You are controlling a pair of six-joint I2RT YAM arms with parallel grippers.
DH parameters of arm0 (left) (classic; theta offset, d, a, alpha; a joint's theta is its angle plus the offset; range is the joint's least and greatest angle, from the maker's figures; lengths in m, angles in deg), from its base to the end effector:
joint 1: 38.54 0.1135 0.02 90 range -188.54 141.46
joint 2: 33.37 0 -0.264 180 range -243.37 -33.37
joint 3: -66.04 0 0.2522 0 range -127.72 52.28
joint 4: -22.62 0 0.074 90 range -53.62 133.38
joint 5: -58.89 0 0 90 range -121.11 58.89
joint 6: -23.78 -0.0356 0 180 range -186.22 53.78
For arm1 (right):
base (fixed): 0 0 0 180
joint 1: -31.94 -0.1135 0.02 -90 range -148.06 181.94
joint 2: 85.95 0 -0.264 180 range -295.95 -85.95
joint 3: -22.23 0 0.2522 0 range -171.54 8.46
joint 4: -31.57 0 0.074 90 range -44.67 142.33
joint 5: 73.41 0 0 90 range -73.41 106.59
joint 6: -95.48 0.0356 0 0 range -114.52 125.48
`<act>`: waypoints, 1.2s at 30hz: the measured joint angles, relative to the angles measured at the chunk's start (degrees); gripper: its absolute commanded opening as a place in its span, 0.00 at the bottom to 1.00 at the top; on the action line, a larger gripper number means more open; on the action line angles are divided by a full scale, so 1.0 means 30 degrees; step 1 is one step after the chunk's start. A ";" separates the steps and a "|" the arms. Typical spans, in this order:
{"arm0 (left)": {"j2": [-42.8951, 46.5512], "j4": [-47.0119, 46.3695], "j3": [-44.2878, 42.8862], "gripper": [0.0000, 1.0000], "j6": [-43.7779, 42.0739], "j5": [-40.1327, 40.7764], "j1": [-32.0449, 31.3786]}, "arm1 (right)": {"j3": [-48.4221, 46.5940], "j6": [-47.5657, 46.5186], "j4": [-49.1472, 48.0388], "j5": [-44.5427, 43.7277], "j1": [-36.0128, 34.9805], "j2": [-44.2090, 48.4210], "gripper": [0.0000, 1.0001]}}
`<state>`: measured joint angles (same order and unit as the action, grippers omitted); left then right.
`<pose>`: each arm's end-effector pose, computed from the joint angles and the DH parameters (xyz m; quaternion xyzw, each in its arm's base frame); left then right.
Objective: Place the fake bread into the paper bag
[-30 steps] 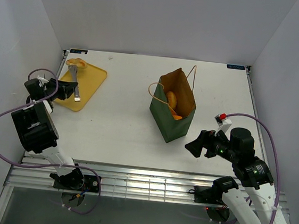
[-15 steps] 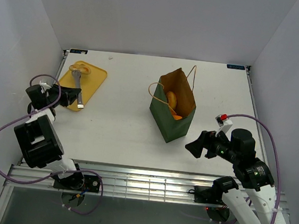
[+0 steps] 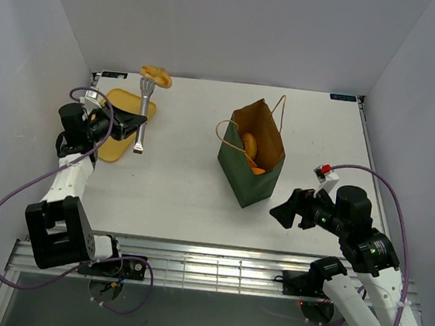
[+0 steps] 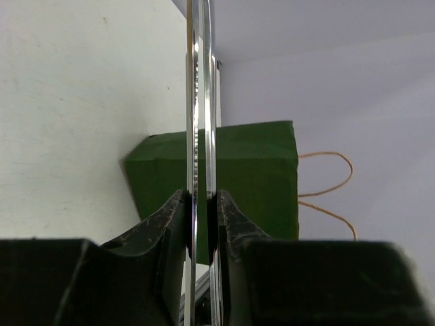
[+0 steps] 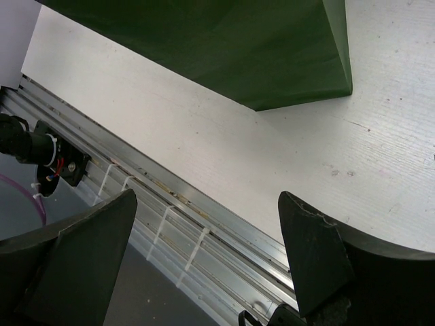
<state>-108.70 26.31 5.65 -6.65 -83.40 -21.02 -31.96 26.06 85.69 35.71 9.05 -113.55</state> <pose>0.2827 0.0597 0.2733 -0.2533 0.7304 -0.5219 0.3604 0.0941 0.0524 0.2989 -0.1031 0.8413 0.3213 0.4224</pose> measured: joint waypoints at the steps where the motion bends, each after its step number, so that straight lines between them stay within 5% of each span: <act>1: 0.0321 0.0168 -0.0270 0.00 -0.0058 -0.0058 -0.0408 | -0.0029 0.0007 0.0007 -0.0080 0.0000 -0.0022 0.90; 10: 0.4313 0.1355 -0.2892 0.00 -0.0335 -0.0845 -0.2783 | -0.0590 0.0153 0.0175 -0.0736 0.0000 -0.0342 0.90; 16: 0.6521 0.1457 -0.2659 0.00 -0.0138 -0.0750 -0.6331 | -0.1122 0.0342 0.0255 -0.0845 0.0000 -0.0896 0.90; 25: 0.6761 0.2186 -0.2382 0.00 -0.0495 0.0415 -1.1220 | -0.1260 0.0590 0.0393 -0.0940 0.0000 -0.1392 0.90; 36: 0.7344 0.2550 -0.0896 0.00 -0.1078 0.1902 -1.3580 | -0.1260 0.1013 0.0503 -0.1428 0.0000 -0.1537 0.90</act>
<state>-86.66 33.96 2.96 -9.88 -77.70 -61.76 -35.74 29.10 87.19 31.42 9.05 -118.16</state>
